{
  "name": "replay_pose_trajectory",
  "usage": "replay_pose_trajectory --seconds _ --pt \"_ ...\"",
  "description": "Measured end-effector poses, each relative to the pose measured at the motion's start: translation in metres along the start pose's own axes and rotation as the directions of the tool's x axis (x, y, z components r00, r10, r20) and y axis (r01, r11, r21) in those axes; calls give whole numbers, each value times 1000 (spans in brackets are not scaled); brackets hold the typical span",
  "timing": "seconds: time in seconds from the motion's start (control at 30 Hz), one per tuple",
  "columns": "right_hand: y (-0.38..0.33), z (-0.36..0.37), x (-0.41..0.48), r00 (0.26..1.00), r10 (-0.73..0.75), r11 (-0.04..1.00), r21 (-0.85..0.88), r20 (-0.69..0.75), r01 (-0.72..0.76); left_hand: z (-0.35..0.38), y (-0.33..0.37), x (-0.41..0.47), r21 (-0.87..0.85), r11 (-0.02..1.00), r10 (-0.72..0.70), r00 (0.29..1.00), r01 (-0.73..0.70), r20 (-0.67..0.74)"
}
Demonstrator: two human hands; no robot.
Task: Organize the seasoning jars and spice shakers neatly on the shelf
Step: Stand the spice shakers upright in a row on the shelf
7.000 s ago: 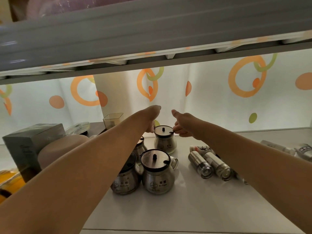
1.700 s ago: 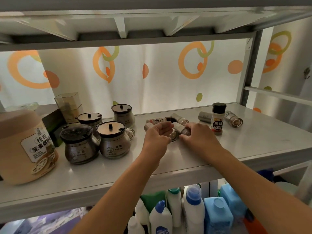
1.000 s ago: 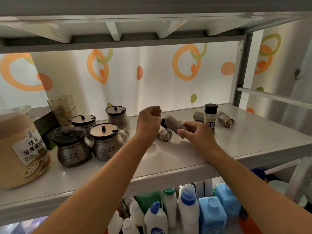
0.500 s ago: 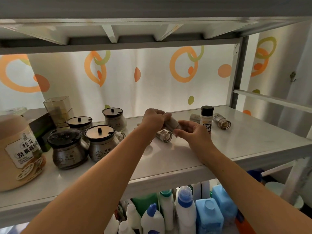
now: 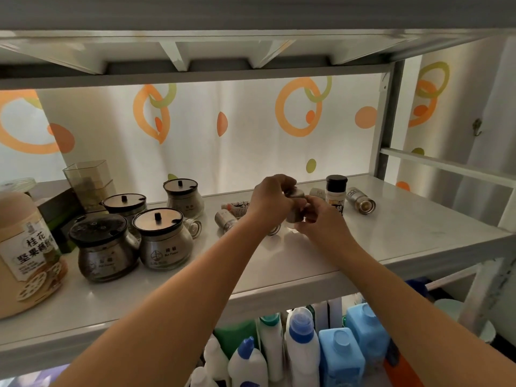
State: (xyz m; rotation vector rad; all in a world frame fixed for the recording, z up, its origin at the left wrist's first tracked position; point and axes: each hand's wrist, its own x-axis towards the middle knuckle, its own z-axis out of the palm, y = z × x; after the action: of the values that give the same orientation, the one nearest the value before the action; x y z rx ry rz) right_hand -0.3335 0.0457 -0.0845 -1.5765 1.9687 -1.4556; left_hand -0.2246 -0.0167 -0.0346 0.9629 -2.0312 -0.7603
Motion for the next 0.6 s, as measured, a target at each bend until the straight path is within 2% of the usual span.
replay_pose_trajectory --seconds 0.1,0.17,0.23,0.27,0.33,0.4,0.5,0.6 --pt "-2 -15 3 999 44 978 203 14 -46 9 -3 -7 -5 1000 -22 1000 22 -13" --pt "-10 -27 10 998 62 970 237 -11 -58 14 -3 -12 -75 996 -55 998 53 -22" --pt "-22 -39 21 1000 24 989 143 -3 -23 19 -5 -19 -156 982 -111 993 104 -32" --pt "-29 -45 26 999 -2 999 41 41 0 22 -7 -23 -175 975 -147 988 136 -48" --pt "-45 -55 35 980 -30 975 -209 198 72 27 -11 -30 -219 956 -214 974 193 -74" --pt "-54 -58 41 938 -9 922 -360 347 142 33 -14 -34 -243 939 -262 964 243 -52" --pt "-60 -56 48 905 2 870 -447 425 208 39 -18 -41 -216 933 -298 955 289 -7" --pt "-64 -54 54 881 21 871 -442 472 216 43 -20 -48 -255 913 -319 947 318 36"
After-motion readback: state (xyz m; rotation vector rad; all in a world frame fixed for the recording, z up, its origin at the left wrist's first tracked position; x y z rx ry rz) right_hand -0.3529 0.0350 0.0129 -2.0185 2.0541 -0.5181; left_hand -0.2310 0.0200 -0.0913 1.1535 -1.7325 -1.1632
